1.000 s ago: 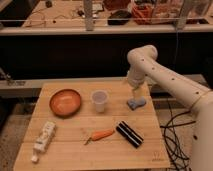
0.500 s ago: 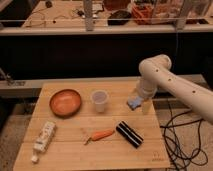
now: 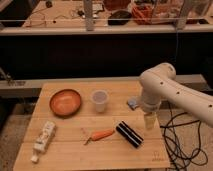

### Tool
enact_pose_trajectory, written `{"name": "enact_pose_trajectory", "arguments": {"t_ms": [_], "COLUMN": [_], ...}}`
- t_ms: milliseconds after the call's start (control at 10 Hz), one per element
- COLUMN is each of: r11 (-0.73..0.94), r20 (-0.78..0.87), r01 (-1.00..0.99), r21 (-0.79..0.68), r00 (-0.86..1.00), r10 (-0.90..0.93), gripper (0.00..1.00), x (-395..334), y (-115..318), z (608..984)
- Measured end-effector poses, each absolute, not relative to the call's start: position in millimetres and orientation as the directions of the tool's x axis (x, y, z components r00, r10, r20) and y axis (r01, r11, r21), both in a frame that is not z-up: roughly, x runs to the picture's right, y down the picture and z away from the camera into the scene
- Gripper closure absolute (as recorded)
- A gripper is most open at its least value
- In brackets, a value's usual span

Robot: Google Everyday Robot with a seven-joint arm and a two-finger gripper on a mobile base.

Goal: Move the arm in a circular motion

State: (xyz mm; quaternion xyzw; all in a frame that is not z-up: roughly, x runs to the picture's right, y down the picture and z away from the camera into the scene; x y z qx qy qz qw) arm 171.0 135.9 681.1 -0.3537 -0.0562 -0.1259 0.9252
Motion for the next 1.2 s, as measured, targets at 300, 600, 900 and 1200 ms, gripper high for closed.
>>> {"name": "enact_pose_trajectory", "arguments": {"t_ms": [300,600,900,1200], "r11": [0.697,0.645,0.582,0.562], "r20": [0.271,0.355,0.403,0.413], "r01": [0.389,0.541,0.663,0.687], "r21": [-0.603,-0.540,-0.471,-0.462], "r00": [0.921,0.841,0.749,0.727], "r10": [-0.280,-0.408,-0.526,-0.549], "gripper": [0.20,0.20,0.20,0.20], "x": [97.2,23.4,-19.8,-20.2], "y": [116.5,85.9,34.5,-5.1], "z": [671.8,662.9,678.9,717.0]}}
